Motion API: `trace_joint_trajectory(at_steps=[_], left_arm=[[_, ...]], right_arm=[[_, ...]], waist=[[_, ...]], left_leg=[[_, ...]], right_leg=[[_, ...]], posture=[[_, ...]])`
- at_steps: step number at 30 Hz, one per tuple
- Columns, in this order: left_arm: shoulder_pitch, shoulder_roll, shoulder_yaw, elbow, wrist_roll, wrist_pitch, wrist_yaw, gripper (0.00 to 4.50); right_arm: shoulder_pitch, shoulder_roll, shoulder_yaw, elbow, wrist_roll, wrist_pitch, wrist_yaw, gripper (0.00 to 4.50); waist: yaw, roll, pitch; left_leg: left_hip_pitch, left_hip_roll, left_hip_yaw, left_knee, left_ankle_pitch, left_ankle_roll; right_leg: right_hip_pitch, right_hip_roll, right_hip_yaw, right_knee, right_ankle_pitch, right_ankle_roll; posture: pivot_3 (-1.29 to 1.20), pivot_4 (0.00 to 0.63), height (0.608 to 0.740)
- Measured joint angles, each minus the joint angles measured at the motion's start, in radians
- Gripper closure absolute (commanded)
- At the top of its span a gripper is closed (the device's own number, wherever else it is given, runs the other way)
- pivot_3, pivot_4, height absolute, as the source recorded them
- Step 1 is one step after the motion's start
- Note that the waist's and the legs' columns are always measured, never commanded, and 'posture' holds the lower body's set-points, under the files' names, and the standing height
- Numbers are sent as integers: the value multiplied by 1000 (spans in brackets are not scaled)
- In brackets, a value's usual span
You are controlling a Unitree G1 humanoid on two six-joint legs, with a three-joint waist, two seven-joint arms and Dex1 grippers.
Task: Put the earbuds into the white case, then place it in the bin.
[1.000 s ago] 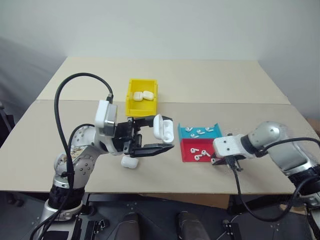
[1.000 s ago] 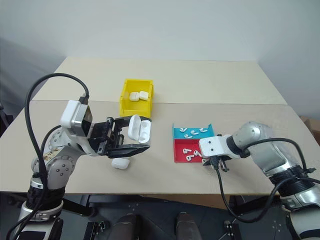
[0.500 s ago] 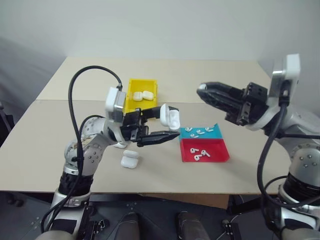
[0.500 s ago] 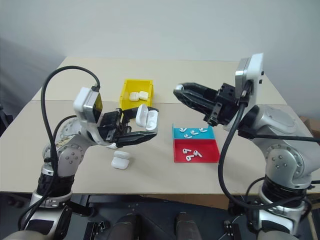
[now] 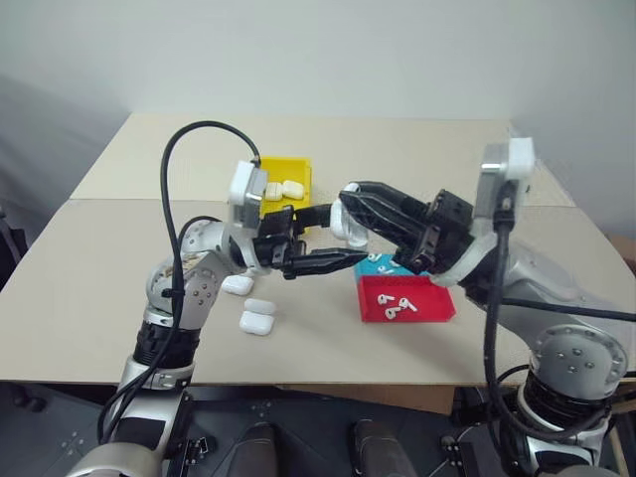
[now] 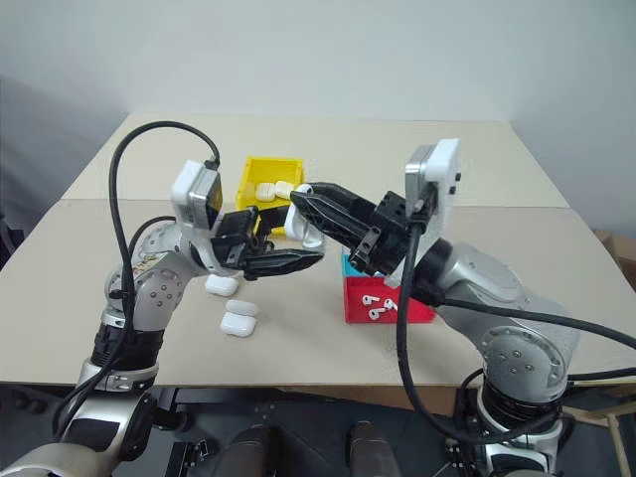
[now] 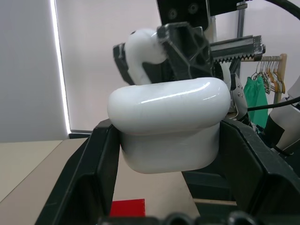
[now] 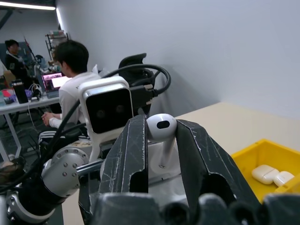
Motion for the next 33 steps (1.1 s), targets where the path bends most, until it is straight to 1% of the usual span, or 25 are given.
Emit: trace_joint_trajectory(at_steps=[13, 16, 21, 25, 30, 33], left_arm=[[1, 5, 2, 0, 14, -7, -7, 1655], [2, 4, 3, 0, 18, -10, -8, 1655], [2, 2, 4, 0, 23, -11, -8, 1655], [2, -3, 6, 0, 34, -15, -7, 1655], [2, -9, 10, 0, 37, -32, -4, 1655], [2, 0, 20, 0, 37, -33, -5, 1655]], right_arm=[[18, -80, 34, 27, -50, -68, 82, 3515], [23, -102, 39, 29, -53, -77, 109, 2813], [24, -116, 41, 37, -69, -99, 121, 1256], [22, -119, 44, 48, -70, -104, 128, 1256], [-1, -148, 33, 74, -60, -106, 144, 1256], [-55, -230, 5, 156, -80, -112, 202, 1256]], waist=[[0, 0, 0], [0, 0, 0], [1, 0, 0], [1, 0, 0], [1, 0, 0], [2, 0, 0]], left_leg=[[-1, 0, 0, 0, 0, 0], [-2, 0, 0, 0, 0, 0], [-4, 0, 0, 0, 0, 0], [-5, 0, 0, 0, 0, 0], [-7, 0, 0, 0, 0, 0], [-7, 0, 0, 0, 0, 0]], right_leg=[[-1, 0, 0, -1, 0, 0], [-2, 0, 0, -1, 0, 0], [-3, 0, 0, -1, 0, 0], [-5, 0, 0, -1, 0, 0], [-6, 0, 0, -1, 0, 0], [-7, 0, 0, -1, 0, 0]], posture=[[0, 150, 740], [0, 150, 740], [0, 150, 740], [0, 150, 740], [0, 150, 740], [0, 150, 740]])
